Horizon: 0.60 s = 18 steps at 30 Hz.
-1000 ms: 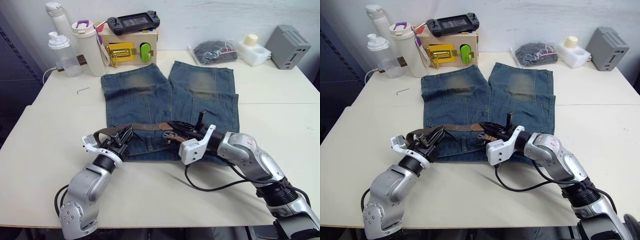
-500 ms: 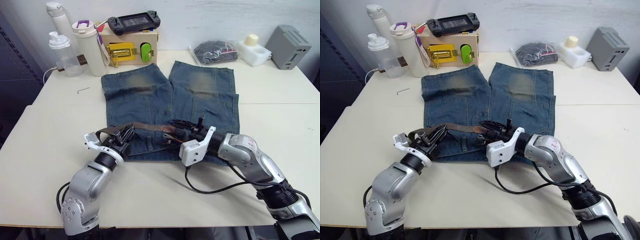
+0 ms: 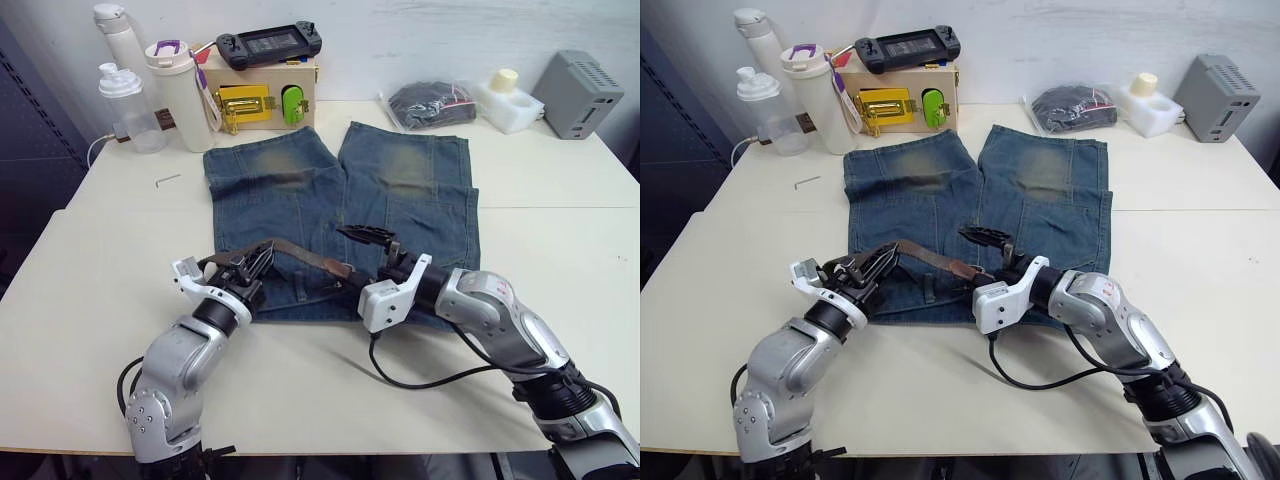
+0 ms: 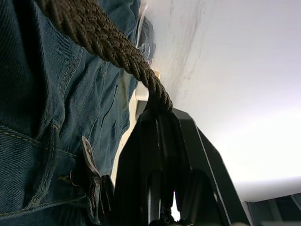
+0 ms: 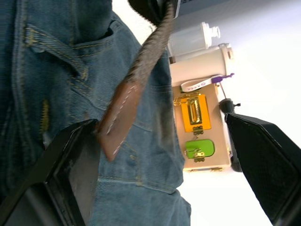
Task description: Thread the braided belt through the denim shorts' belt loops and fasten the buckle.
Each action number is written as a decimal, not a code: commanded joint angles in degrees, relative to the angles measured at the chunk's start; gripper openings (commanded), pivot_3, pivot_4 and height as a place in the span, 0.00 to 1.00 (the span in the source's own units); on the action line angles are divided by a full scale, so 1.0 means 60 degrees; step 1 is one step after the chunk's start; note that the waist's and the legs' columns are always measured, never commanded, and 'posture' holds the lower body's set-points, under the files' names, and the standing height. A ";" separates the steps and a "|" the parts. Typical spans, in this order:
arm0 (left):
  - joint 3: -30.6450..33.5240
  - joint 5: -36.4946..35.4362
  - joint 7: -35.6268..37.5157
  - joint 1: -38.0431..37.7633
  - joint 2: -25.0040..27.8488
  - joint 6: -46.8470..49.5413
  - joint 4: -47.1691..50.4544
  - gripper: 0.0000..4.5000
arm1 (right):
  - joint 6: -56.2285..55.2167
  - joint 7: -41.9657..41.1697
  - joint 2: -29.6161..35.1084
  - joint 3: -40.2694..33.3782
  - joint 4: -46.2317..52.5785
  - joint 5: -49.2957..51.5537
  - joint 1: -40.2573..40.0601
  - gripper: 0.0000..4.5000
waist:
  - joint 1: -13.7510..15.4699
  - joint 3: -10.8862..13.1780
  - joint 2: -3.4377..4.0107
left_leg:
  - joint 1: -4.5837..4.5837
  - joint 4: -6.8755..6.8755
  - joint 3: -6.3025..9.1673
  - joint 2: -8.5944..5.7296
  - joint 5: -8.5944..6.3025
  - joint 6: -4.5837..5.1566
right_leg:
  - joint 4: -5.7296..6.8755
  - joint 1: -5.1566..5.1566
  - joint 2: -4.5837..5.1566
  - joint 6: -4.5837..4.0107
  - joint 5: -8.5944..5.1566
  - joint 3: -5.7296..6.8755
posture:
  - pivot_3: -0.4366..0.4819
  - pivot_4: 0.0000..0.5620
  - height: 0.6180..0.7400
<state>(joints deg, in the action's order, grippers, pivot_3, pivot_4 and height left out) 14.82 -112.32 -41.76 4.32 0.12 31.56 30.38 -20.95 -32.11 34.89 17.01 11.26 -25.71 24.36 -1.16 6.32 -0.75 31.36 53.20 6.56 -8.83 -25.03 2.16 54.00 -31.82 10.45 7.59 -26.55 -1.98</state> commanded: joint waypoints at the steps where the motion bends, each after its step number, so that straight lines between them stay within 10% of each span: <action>1: 0.0465 -0.0114 0.0395 -0.0134 0.0487 0.0076 0.0201 0.00 | 0.0503 -0.0751 0.0059 -0.0442 0.0705 0.1567 -0.0290 0.99 | -0.0006 0.0000 0.0000 | 0.0001 0.0000 -0.0001 0.0000 0.0000 0.0000 | -0.0001 0.0000 0.0000 0.0000 0.0000 -0.0001 | 0.48 0.27 0.22; 10: 0.2378 -0.0114 0.2770 -0.2342 0.2396 0.1056 -0.0296 0.00 | 0.5392 -0.2510 0.0203 -0.2161 0.1689 0.6927 -0.0533 0.99 | -0.0037 0.0001 0.0002 | 0.0015 0.0000 -0.0003 0.0017 -0.0016 -0.0002 | -0.0021 -0.0005 -0.0004 -0.0149 -0.0082 -0.0003 | 0.48 0.27 0.22; 18: 0.1521 -0.0099 0.3126 -0.2300 0.3130 0.1116 -0.0515 0.00 | 0.7486 -0.3194 0.0666 -0.2843 0.1669 0.8637 -0.0149 0.99 | 0.0351 0.0002 0.0004 | 0.0026 0.0021 -0.0002 0.0016 -0.0020 0.0013 | -0.0091 0.0036 -0.0004 -0.0170 -0.0093 -0.0003 | 0.48 0.27 0.22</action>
<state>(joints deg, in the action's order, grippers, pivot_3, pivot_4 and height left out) 25.61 -112.32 -23.81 -10.55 17.96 38.66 26.20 22.94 -50.57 38.05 2.02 20.08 23.79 22.26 0.94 6.33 -0.73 31.54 53.33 6.54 -8.73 -25.14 2.26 53.41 -31.60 10.43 6.57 -27.10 -1.99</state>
